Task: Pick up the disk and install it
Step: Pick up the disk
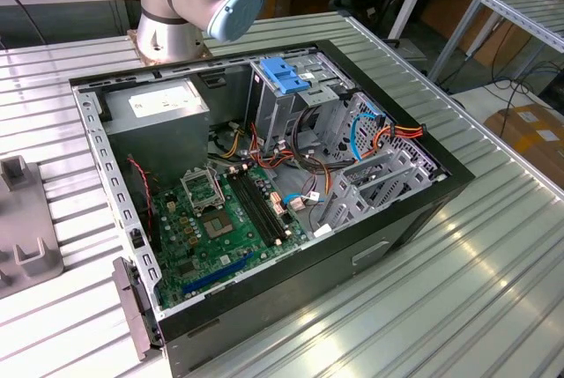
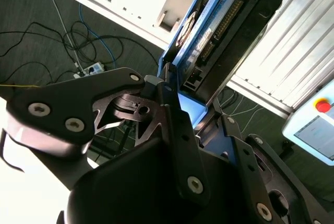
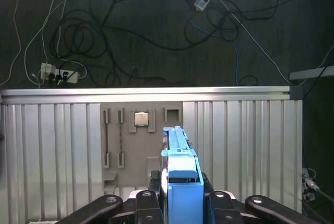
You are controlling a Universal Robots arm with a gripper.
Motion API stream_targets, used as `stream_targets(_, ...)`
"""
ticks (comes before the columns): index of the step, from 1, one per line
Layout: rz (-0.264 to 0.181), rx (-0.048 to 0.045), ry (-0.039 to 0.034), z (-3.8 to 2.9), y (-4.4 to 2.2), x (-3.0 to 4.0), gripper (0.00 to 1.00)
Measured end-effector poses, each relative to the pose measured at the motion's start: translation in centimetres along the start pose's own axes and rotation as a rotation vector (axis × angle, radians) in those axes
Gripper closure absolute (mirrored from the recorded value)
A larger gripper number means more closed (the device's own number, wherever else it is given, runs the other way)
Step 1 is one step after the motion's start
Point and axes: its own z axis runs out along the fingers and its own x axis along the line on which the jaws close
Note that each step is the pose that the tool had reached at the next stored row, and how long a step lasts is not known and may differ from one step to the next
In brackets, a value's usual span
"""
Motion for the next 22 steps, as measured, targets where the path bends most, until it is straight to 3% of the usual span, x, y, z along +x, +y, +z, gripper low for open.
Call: stream_targets(22, 0.000, 0.0000, 0.0022, 0.01, -0.43, 0.30, 0.63)
